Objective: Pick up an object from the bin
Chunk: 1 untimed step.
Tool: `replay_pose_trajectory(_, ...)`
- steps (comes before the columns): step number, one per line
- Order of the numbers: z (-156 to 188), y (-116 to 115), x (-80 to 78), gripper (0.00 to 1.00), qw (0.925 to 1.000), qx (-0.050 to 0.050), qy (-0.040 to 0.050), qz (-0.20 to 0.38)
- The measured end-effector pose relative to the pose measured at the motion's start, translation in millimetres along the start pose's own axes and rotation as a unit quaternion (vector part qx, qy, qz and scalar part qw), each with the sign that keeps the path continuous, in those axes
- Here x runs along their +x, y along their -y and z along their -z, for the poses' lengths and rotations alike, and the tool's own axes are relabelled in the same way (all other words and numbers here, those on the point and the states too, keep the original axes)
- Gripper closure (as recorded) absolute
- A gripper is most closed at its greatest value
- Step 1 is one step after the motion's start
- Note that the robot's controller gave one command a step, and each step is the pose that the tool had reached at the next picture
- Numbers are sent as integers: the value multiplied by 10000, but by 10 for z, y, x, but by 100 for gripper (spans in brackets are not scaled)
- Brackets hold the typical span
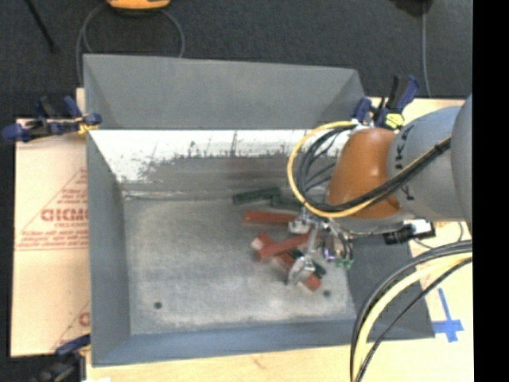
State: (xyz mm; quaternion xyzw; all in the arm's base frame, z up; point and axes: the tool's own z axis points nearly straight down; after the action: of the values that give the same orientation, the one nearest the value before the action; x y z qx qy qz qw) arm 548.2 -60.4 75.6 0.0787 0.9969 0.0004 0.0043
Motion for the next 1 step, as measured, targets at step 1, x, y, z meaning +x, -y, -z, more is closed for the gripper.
replay_pose_trajectory(1,94,9,1,100,10000,10,12,12)
